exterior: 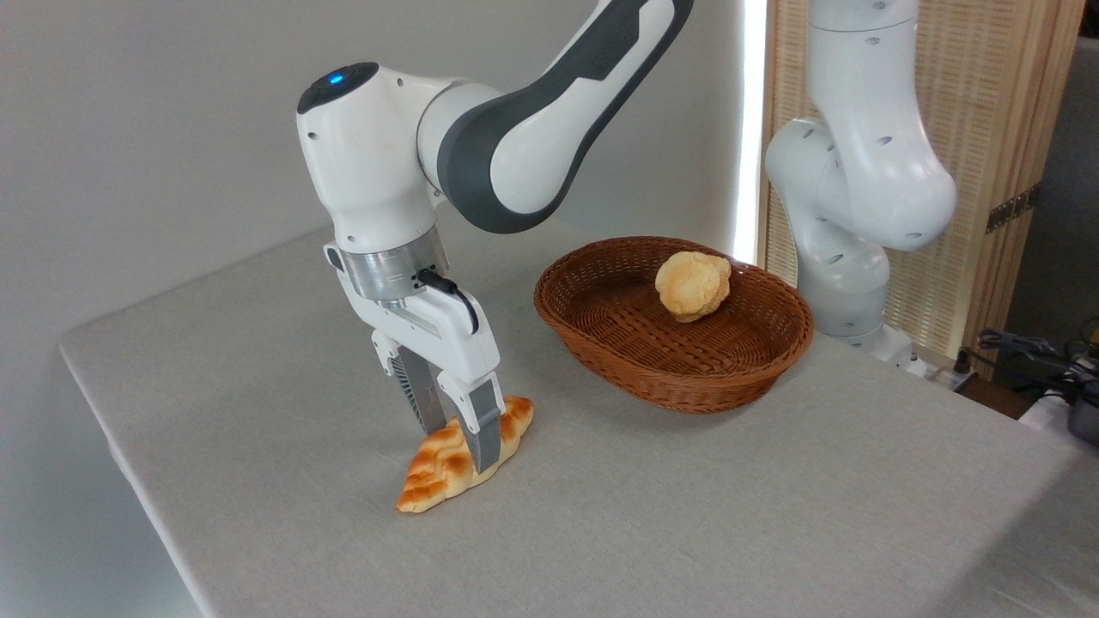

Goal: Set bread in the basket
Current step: 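Close the gripper on the middle of the braided roll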

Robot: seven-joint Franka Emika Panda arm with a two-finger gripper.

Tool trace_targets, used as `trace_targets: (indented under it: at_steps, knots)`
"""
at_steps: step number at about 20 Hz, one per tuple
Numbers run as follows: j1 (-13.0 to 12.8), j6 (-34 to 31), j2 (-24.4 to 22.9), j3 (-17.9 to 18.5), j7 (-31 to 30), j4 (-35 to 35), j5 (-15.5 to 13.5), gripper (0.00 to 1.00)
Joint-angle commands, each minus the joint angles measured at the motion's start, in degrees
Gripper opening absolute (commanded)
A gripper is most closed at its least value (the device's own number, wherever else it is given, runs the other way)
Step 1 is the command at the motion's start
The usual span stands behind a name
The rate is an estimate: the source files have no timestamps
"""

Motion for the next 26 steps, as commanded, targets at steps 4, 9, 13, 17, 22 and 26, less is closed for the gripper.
trace_targets:
  at_steps: [4,9,13,17,22,26]
  knots:
    - [-0.39,1.04,0.59,0.51,0.31,-0.30,0.71,0.99]
    - [-0.30,0.95,0.77,0.68,0.49,-0.30,0.62,0.91]
    - [-0.39,1.04,1.82,0.59,0.67,-0.30,0.71,0.58]
    - [-0.39,0.95,1.56,0.59,0.58,-0.30,0.71,0.58]
    - [-0.66,2.79,1.38,0.15,0.75,-0.29,0.54,0.59]
    - [-0.57,2.97,1.73,0.24,0.84,-0.21,0.62,0.59]
